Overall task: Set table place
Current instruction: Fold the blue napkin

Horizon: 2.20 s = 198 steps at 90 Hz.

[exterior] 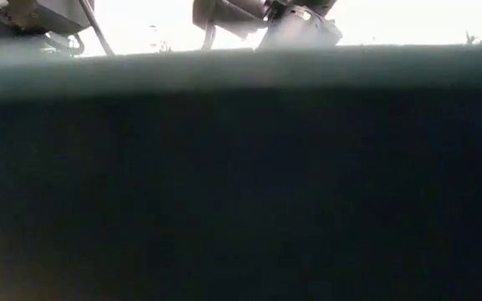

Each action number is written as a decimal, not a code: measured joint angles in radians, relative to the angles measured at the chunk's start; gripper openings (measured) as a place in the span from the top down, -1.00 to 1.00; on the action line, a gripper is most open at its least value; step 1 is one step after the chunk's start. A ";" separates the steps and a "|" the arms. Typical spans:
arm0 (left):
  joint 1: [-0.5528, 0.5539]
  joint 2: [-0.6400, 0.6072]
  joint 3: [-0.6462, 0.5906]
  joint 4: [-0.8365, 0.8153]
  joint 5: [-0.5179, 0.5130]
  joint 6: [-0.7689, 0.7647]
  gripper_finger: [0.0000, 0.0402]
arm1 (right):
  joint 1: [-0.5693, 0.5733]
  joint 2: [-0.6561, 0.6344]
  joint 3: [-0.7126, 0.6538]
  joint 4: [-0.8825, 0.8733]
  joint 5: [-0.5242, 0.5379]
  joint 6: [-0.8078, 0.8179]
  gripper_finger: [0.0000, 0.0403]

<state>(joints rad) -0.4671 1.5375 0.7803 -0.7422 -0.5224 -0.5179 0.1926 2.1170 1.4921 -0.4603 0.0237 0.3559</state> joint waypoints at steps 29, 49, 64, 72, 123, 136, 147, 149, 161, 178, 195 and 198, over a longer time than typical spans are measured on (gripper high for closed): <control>0.000 0.000 0.000 0.000 0.000 0.000 0.46 | 0.005 0.000 0.000 -0.039 -0.003 0.028 1.00; 0.000 0.000 0.000 0.000 0.000 0.001 0.46 | 0.006 -0.011 0.000 -0.028 -0.003 0.029 1.00; -0.002 0.000 0.000 0.003 -0.003 0.011 0.46 | 0.006 -0.043 0.000 -0.026 0.001 0.030 1.00; -0.012 0.000 0.000 0.016 -0.019 0.027 0.46 | 0.010 -0.043 0.000 -0.049 0.000 0.042 1.00; -0.023 0.000 0.000 0.045 -0.027 0.033 0.46 | 0.033 -0.059 0.000 -0.167 0.052 0.078 1.00; -0.023 0.000 0.000 0.045 -0.028 0.034 0.46 | 0.033 -0.107 0.001 -0.171 0.104 0.078 1.00; -0.023 0.000 0.000 0.047 -0.027 0.030 0.46 | 0.032 -0.116 0.001 -0.201 0.053 0.090 1.00; -0.023 0.000 0.000 0.047 -0.027 0.029 0.46 | 0.033 -0.115 0.001 -0.203 0.044 0.094 1.00; -0.023 0.000 0.000 0.045 -0.025 0.030 0.46 | 0.038 -0.099 0.001 -0.207 0.026 0.109 1.00; -0.026 0.000 0.000 0.046 0.016 0.034 0.46 | 0.040 -0.081 0.001 -0.196 -0.001 0.123 1.00; -0.040 0.000 0.000 0.048 0.040 0.034 0.46 | 0.045 -0.062 0.001 -0.202 -0.010 0.131 1.00; -0.041 0.000 0.000 0.052 0.053 0.034 0.46 | 0.045 -0.059 0.001 -0.210 -0.021 0.131 1.00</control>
<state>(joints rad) -0.5078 1.5376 0.7803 -0.6901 -0.4697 -0.4835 0.2379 2.0583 1.4928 -0.6702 0.0023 0.4870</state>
